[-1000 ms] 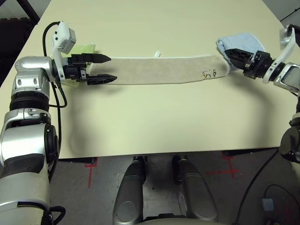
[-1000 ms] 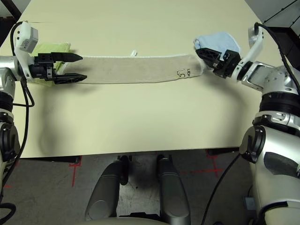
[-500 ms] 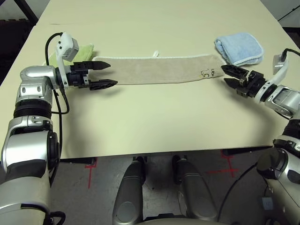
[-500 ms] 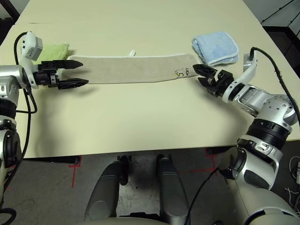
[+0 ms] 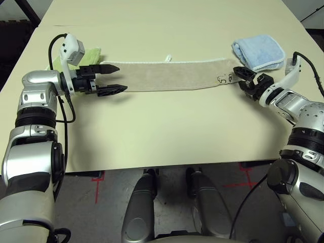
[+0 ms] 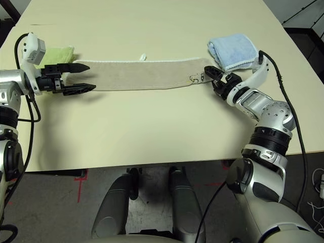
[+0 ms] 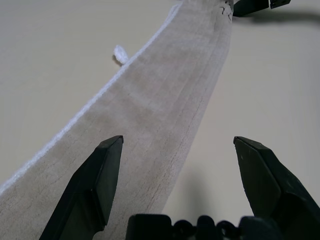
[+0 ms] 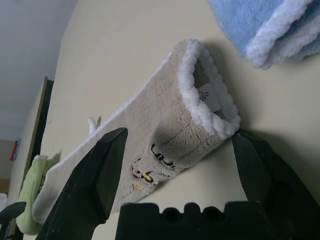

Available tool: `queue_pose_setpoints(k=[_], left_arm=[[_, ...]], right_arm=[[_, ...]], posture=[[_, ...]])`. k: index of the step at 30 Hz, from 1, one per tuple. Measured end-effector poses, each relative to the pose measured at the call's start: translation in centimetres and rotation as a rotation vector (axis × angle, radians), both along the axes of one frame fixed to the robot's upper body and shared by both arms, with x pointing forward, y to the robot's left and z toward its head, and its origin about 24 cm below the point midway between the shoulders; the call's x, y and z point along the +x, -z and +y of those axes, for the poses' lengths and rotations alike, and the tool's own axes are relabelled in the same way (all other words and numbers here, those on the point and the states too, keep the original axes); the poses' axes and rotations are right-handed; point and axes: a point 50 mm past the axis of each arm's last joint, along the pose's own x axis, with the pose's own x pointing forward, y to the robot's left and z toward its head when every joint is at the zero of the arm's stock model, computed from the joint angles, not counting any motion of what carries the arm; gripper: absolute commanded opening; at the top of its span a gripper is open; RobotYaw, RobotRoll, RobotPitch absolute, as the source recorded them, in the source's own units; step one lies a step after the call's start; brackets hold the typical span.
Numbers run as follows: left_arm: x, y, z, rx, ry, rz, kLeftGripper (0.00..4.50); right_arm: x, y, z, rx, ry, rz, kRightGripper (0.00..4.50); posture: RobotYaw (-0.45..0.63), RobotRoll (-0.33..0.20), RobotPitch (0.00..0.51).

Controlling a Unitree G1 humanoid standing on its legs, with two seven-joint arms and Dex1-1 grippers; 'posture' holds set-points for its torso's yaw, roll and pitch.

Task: Fold the towel and set it aside.

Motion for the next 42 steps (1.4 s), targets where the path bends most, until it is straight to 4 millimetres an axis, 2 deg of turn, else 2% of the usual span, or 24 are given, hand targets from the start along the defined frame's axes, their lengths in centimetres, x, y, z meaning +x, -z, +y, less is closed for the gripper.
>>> queue_pose_setpoints(k=[3,11,23,31,38,42], left_arm=[[0.0,0.0,0.0,0.001,0.0,0.0,4.5],[0.0,-0.1,0.0,0.003,0.003,-0.002,4.5],[-0.1,-0.4,-0.2,0.013,0.015,-0.013,4.5],[0.0,-0.3,-0.2,0.009,0.013,-0.007,4.5],[0.0,-0.3,-0.2,0.009,0.012,-0.007,4.5],[0.0,-0.3,-0.2,0.009,0.012,-0.007,4.5]], right_arm=[[0.2,0.2,0.2,-0.008,0.007,0.009,3.14],[0.5,0.5,0.5,-0.005,0.03,0.019,0.04],[0.0,0.4,-0.4,-0.015,0.056,0.0,0.02],[-0.6,-2.3,-1.1,-0.035,-0.011,-0.151,0.02],[-0.9,-3.1,-1.2,-0.044,-0.04,-0.192,0.02],[-1.0,-3.7,-0.6,-0.058,-0.088,-0.236,0.02]], posture=[[0.01,0.0,0.288],[0.0,0.0,0.287],[-0.01,0.0,0.277],[-0.01,0.0,0.269],[-0.01,0.0,0.265],[-0.01,0.0,0.264]])
